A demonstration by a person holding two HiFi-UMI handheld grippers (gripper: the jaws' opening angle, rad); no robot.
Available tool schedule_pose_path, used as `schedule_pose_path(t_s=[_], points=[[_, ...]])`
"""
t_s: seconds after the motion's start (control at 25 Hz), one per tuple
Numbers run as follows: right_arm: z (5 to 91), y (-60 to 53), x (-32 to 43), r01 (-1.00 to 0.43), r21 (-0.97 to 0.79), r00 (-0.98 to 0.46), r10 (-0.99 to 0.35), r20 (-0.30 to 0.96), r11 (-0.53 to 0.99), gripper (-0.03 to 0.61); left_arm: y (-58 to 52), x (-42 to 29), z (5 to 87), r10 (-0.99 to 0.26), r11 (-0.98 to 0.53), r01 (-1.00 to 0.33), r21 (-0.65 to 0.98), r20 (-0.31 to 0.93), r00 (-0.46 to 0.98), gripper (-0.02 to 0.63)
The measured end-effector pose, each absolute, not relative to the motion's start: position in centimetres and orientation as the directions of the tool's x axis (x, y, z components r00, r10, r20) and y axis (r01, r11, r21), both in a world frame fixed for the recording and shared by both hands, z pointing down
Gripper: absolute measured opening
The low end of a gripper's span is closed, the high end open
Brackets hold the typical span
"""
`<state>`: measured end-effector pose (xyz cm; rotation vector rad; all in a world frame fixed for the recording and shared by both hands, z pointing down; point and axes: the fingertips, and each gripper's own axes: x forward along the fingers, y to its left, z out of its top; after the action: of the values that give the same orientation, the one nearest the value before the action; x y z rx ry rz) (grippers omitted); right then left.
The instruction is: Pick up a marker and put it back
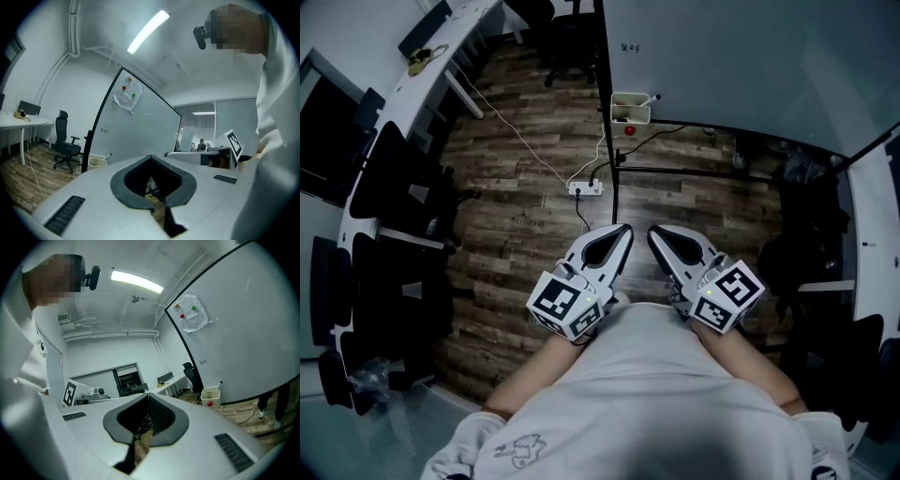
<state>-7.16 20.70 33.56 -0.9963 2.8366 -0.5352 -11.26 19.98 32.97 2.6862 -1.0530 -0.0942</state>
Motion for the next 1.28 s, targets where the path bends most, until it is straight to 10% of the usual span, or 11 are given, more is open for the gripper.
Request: schedule_pose_path(t_s=[1.28], points=[[34.8,15.5,-15.6,-0.524,-0.409,-0.830,-0.555,0.048,0.747,0.012,16.1,-20.4,34.9,-0.743,-0.625,-0.721,0.297,0.055,0.667,0.005]])
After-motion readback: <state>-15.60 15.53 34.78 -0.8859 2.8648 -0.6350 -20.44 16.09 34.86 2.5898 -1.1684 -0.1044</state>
